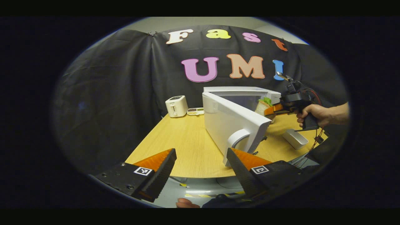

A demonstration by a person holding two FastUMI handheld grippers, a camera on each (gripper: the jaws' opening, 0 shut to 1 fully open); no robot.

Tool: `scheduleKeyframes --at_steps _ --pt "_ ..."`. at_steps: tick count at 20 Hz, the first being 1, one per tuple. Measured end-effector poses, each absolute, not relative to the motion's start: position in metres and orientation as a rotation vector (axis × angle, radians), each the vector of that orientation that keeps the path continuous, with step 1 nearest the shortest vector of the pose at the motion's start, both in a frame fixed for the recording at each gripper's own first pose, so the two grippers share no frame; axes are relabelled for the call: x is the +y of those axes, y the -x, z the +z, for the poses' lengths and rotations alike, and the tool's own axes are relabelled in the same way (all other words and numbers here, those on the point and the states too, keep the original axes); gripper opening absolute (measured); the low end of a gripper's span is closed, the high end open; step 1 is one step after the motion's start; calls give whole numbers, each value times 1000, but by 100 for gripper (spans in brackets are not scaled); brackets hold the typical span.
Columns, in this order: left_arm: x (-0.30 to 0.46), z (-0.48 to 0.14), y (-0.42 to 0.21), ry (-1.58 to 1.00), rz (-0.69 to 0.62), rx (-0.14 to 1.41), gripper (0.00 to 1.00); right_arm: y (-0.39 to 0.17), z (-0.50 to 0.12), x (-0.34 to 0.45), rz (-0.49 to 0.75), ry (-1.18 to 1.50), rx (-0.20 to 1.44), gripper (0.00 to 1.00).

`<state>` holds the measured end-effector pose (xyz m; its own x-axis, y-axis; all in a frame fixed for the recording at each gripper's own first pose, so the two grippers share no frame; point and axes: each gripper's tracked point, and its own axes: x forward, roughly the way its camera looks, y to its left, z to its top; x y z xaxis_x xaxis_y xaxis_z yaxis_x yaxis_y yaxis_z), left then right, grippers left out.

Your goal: Open the microwave oven with the left hand, put the food in, and close the microwave oven.

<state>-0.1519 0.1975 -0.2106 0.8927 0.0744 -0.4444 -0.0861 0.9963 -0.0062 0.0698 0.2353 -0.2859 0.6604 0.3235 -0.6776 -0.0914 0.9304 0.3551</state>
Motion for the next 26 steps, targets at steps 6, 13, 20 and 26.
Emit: scheduleKeyframes --at_steps 6,13,20,26 --pt "225 -197 154 -3 112 378 99 -100 -291 286 192 -476 847 34" --pt "246 -193 154 8 162 388 99 -142 -293 338 131 -670 808 35" --pt "263 -198 165 46 214 406 98 -179 -303 361 20 -919 782 35" --pt "285 -205 173 31 266 435 98 -196 -320 368 -66 -1020 775 35"
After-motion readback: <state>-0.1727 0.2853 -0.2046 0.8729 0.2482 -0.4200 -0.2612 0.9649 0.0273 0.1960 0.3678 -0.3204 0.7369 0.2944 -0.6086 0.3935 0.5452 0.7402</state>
